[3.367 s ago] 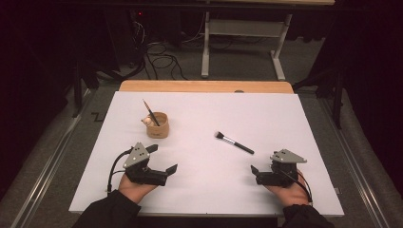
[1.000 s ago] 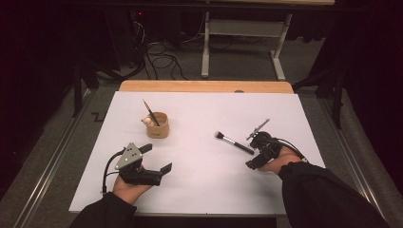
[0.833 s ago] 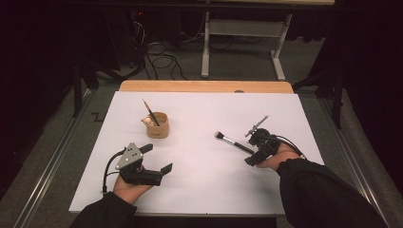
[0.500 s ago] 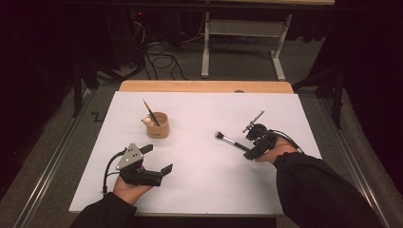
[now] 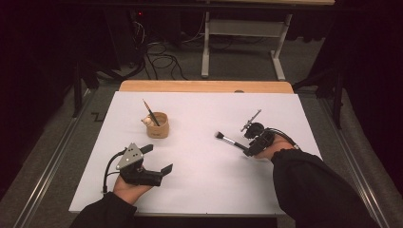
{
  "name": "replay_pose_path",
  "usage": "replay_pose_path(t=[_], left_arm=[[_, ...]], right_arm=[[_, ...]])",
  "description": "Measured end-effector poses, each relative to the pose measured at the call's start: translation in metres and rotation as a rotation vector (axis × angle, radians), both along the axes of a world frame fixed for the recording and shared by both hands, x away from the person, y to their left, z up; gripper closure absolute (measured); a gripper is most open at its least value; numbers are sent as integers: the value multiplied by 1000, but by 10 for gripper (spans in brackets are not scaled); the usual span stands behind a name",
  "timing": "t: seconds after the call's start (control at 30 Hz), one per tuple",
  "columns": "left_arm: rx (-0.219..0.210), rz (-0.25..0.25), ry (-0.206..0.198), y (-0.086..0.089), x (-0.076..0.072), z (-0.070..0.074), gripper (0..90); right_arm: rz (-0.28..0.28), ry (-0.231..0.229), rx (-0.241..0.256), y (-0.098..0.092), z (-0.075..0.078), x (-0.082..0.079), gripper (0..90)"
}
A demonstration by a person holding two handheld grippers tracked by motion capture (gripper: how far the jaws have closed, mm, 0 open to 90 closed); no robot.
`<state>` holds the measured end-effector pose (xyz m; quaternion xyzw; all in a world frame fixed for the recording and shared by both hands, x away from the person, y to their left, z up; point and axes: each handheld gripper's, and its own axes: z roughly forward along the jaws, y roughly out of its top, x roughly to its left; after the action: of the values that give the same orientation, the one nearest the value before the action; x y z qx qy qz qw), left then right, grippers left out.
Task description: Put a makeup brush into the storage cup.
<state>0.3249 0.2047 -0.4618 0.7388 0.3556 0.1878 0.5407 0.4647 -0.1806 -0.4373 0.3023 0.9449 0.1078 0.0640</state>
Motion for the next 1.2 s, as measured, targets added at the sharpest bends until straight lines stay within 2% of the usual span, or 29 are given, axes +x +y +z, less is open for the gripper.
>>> replay_pose_path(t=[0.5,0.9,1.2], left_arm=[[-2,1,0,1,0,0,1],[-5,1,-1,1,-1,1,1],[-6,0,0,1,0,0,2]], right_arm=[[13,3,-28,1,-6,5,685],[31,35,-27,2,-11,8,736],[5,57,-29,3,-11,11,782]])
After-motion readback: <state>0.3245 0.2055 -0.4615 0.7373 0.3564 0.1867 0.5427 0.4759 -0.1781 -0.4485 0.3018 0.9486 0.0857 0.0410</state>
